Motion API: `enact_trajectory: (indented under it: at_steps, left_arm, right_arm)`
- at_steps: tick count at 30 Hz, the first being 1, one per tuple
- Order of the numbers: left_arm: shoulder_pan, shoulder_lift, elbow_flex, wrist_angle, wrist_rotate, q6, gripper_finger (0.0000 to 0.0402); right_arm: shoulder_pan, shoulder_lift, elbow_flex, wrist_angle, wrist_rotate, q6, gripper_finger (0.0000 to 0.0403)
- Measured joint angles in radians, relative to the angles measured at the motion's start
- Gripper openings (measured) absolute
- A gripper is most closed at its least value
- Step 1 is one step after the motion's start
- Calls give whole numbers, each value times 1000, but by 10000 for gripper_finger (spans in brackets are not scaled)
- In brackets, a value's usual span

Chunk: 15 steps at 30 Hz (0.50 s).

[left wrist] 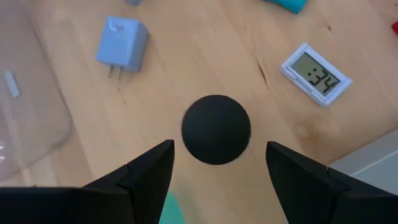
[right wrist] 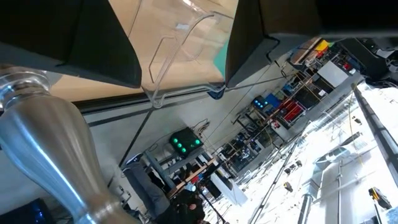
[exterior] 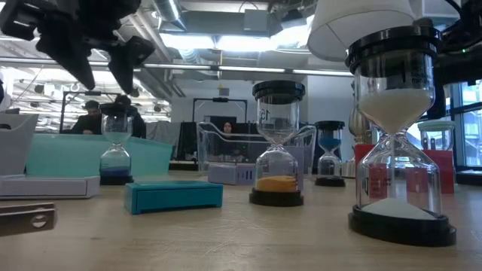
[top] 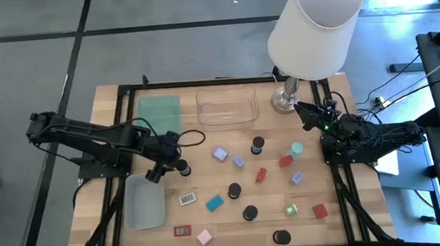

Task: Pick & Place Office items
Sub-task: Put the left blue hourglass into the green bin

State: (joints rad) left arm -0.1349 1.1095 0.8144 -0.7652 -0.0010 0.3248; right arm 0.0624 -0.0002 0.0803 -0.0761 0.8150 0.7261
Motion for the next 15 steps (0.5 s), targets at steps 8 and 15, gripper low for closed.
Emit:
enact_trajectory:
  at_steps: [8, 15]
  left_arm:
    - [17, 0, -40, 77, -13, 2, 252]
    - [33, 4, -73, 111, 22, -15, 252]
  right_arm:
    - [0, 0, 0, -12, -3, 0, 237]
    - [0, 0, 0, -18, -3, -1, 237]
